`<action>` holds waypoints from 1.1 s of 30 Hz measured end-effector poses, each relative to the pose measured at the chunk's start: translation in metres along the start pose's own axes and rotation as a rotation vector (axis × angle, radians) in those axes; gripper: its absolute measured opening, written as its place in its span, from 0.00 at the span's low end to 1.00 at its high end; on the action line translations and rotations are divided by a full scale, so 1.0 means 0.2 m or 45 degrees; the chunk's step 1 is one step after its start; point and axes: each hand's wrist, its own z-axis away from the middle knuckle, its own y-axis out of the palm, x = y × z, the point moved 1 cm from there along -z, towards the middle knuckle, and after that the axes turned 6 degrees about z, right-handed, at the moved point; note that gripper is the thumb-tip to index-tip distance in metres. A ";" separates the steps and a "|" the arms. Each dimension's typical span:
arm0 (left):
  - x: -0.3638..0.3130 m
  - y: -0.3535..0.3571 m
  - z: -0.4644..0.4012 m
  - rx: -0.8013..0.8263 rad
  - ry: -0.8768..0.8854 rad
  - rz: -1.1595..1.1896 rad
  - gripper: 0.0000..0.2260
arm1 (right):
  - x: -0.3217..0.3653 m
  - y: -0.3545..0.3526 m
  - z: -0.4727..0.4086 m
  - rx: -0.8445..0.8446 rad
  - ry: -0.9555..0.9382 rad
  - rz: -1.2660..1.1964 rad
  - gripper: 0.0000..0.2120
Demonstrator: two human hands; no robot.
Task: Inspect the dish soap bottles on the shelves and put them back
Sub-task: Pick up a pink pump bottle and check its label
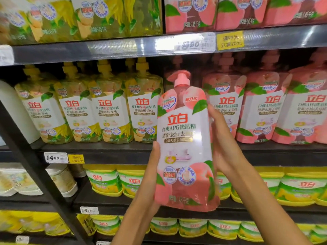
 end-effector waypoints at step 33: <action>-0.02 -0.07 -0.58 -0.275 0.711 -0.681 0.32 | -0.08 -0.08 -0.37 -0.554 -0.625 0.853 0.43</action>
